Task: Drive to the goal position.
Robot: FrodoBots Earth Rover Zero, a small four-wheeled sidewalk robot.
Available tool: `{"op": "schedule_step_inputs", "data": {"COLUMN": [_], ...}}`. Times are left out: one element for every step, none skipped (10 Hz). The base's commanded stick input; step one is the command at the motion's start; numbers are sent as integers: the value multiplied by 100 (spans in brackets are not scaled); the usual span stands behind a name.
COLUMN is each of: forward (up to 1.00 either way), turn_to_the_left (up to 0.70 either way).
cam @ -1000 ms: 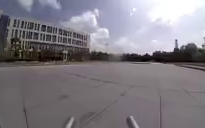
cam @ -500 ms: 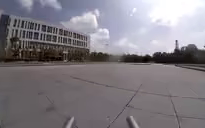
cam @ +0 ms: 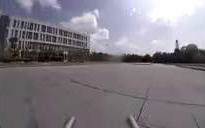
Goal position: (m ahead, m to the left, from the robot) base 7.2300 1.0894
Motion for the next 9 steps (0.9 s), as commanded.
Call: {"op": "schedule_step_inputs", "data": {"forward": [70,70,70,70,70,70,70,70,70], "turn_to_the_left": [4,4,4,4,4,4,4,4,4]}}
